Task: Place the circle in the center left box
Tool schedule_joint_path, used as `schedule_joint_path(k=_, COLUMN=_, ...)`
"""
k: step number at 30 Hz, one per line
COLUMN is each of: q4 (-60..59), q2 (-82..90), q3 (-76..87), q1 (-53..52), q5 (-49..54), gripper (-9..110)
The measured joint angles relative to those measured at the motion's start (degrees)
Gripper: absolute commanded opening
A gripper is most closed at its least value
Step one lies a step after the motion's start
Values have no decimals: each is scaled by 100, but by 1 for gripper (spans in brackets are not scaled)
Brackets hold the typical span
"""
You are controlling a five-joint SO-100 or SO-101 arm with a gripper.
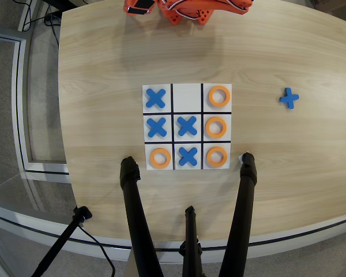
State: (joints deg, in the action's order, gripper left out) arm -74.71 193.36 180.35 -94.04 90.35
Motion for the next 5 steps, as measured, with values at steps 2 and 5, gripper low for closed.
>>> schedule_joint_path(k=2, q4=0, q2=0, q3=0, q1=0, q5=0, gripper=0)
schedule_joint_path(k=5, q4=0, q2=0, q3=0, q1=0, q5=0, gripper=0)
